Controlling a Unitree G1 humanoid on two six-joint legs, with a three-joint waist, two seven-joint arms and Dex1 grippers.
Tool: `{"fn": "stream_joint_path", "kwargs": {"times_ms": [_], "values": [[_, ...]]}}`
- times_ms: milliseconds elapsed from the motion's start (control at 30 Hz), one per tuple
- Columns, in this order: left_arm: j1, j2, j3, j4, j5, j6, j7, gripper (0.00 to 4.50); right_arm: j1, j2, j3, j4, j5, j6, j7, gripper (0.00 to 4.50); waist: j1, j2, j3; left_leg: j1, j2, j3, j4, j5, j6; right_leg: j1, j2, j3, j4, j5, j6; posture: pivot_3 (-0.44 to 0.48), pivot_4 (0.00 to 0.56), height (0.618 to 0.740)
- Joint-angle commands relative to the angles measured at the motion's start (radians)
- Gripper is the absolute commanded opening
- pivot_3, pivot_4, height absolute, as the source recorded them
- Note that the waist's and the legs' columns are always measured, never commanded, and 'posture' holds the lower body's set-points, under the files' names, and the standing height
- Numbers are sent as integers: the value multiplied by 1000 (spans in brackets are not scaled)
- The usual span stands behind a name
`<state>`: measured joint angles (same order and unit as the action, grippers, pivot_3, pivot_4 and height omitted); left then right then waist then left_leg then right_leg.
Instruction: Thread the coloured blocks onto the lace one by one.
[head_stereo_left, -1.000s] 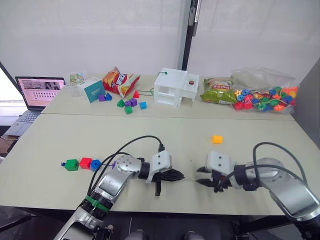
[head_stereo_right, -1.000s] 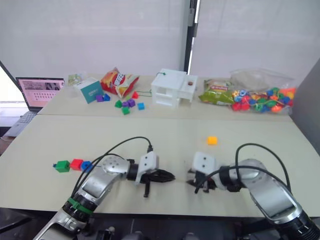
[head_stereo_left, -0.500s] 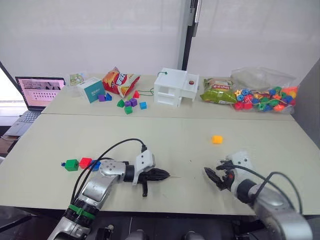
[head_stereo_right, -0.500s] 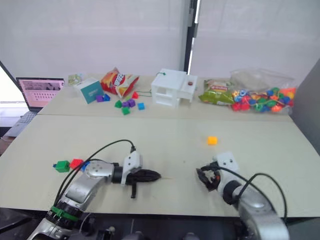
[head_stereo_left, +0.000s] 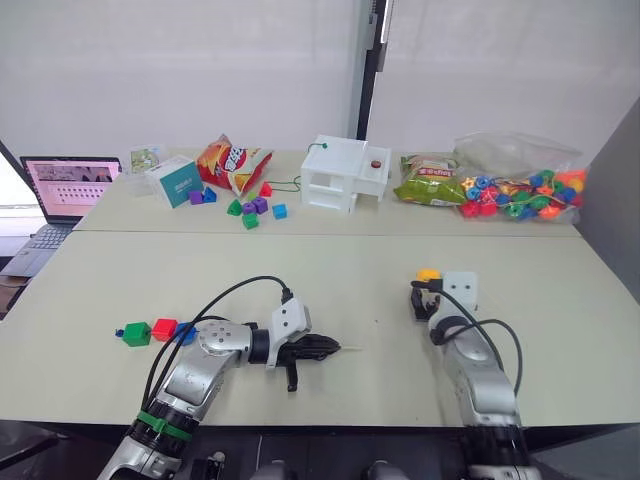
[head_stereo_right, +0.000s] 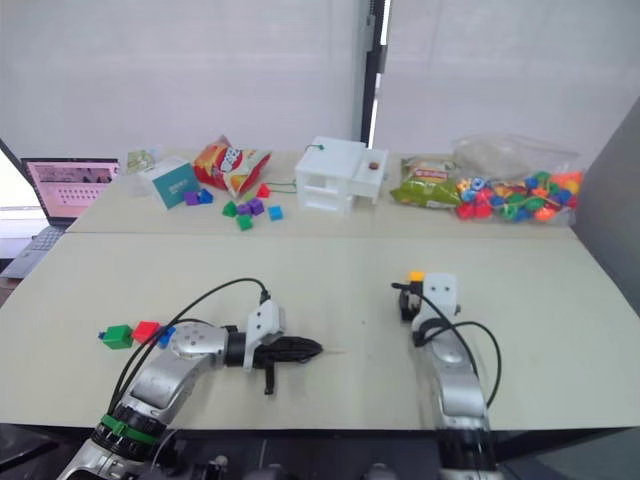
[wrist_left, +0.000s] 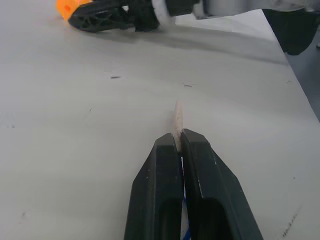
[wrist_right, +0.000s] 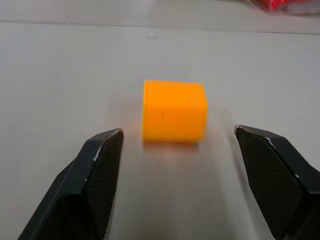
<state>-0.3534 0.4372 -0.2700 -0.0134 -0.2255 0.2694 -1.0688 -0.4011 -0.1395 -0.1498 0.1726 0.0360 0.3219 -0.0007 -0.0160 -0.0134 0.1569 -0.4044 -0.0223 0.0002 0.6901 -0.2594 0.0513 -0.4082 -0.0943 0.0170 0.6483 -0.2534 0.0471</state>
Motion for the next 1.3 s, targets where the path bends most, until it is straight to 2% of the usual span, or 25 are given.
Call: {"fn": "stream_joint_path", "kwargs": {"times_ms": [33,167,300,333,500,633,733,800,867,1000,1200,1267,1300], "values": [[-6,-1,8,-34,-10,3,11,0,-75,-7,-41,108,31,-89,-2,3745,1,0,0,0,0,0,0,0,0,0,0,0,0,0,0,0,150,740],[-4,-1,7,-37,-9,4,18,0,-102,2,-48,161,53,-139,12,2566,1,0,0,0,0,0,-3,0,0,0,-1,0,0,0,0,0,150,740],[-9,-1,6,-36,-9,5,23,0,-67,39,-39,110,64,-128,0,1255,-1,0,0,0,0,0,-4,0,0,0,0,0,0,0,0,0,150,740],[-11,-1,5,-33,-8,4,23,0,-58,47,-33,90,66,-129,3,1220,-1,0,0,0,0,0,-5,0,0,-1,0,0,0,0,0,0,150,740],[-16,-2,5,-25,-8,-1,21,0,24,93,1,-99,77,-58,-12,1220,0,0,0,0,0,0,-5,0,0,-1,-1,0,0,0,0,0,150,740],[-14,2,7,-22,-9,-4,18,0,288,129,163,-564,41,143,-24,1220,5,2,-1,-3,0,0,-7,0,-1,-6,-1,1,2,0,0,0,150,740],[-21,-1,7,-15,-10,-4,19,0,457,116,287,-770,4,253,-35,1220,3,2,-2,-9,-1,1,-6,1,-1,-13,-1,3,8,0,0,0,150,740],[-27,-6,5,-9,-10,-4,18,0,541,103,356,-846,-24,304,-44,1220,3,2,-2,-8,-1,2,-6,2,-2,-13,-1,3,8,0,0,0,150,740],[-31,-10,2,-5,-10,-6,14,0,598,121,376,-864,-24,341,-63,1220,3,2,-2,-7,-2,2,-6,2,-2,-12,-1,3,5,0,0,0,150,740],[-32,-12,-1,-4,-9,-6,9,0,604,117,387,-789,-20,420,-47,1220,6,2,-2,-3,0,1,-6,5,-2,-9,1,2,4,0,-2,0,150,740],[-28,-2,6,-8,-10,-6,5,0,601,141,354,-768,-5,369,-43,1220,4,0,-2,8,2,0,-9,5,-2,4,1,0,-1,0,-2,0,150,740],[-24,2,8,-12,-11,-4,4,0,604,145,343,-792,-6,337,-41,2279,5,0,-2,8,2,0,-9,5,-2,4,1,0,-1,0,-2,0,150,740],[-22,3,7,-14,-11,-3,4,0,606,143,339,-804,-2,326,-35,2607,5,1,-2,8,2,0,-9,5,-2,4,1,0,-1,0,-2,0,150,740]]}}
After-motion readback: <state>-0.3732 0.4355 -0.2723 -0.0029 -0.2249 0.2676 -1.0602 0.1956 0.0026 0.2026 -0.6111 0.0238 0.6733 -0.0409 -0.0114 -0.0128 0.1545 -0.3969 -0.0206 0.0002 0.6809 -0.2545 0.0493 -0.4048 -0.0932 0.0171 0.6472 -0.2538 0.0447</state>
